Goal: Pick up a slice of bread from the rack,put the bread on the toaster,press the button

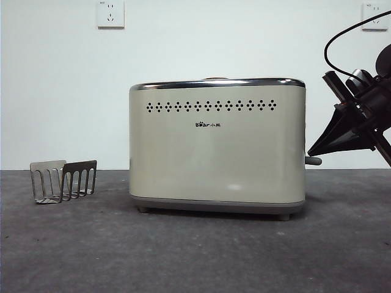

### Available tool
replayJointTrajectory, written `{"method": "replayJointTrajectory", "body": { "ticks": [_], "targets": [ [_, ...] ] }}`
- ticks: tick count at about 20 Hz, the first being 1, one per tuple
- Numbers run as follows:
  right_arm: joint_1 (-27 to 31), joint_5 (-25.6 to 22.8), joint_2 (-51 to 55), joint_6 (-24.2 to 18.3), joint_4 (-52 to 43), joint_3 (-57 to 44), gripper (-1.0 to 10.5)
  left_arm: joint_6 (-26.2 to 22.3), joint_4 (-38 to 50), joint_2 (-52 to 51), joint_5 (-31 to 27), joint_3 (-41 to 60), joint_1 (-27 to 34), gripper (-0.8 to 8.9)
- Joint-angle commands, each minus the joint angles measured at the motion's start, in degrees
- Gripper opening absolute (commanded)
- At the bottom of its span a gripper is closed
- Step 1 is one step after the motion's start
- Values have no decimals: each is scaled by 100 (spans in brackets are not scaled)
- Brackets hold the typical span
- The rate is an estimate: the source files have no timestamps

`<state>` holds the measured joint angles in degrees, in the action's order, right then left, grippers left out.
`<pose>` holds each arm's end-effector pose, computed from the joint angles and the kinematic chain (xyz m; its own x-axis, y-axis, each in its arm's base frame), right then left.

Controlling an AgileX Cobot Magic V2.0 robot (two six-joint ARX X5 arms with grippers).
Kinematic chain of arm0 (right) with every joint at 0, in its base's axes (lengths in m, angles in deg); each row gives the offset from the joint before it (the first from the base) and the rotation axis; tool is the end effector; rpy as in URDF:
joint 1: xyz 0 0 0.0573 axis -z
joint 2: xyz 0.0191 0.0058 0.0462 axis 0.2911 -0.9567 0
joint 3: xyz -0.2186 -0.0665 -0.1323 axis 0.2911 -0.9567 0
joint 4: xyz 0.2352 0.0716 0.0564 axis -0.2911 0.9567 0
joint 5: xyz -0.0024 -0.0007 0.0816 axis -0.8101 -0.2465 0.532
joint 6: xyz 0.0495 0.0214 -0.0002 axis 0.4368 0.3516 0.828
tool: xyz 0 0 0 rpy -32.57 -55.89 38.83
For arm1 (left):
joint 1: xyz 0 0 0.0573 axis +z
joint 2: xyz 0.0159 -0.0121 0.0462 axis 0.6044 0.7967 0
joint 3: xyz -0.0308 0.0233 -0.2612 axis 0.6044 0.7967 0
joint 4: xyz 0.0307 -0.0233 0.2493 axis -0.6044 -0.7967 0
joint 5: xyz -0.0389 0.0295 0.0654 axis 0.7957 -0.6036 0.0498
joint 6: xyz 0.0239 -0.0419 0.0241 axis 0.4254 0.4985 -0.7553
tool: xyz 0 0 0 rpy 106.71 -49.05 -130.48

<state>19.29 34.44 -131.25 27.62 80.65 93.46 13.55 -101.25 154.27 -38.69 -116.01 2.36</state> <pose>0.3437 0.0069 0.1801 0.3676 0.7110 -0.5994 -0.1160 0.6746 0.7290 0.1572 -0.1108 0.4572 0.5414 -0.4229 -0.7267 0.5795 0.8139 -0.0420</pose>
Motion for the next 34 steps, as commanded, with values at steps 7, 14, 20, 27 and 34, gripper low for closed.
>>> {"method": "replayJointTrajectory", "body": {
  "ticks": [7, 14, 20, 27, 34],
  "targets": [
    [-7, -476, -273, -118, 289, -219, -6, 77, 11, -11, -4, 28, -13, -6],
    [-9, -321, -205, -109, 365, 66, -6, 74, 11, -11, -2, 28, -13, -5],
    [-22, -299, 105, -225, 907, 627, -6, 74, 11, -11, -4, 28, -13, -5],
    [-22, -304, 885, -302, 1189, 662, -5, 74, 11, -9, -4, 28, -13, -5],
    [-22, -1054, 2804, -501, 2063, 728, -4, 219, 11, -17, 367, 26, -13, -4]
  ]
}}
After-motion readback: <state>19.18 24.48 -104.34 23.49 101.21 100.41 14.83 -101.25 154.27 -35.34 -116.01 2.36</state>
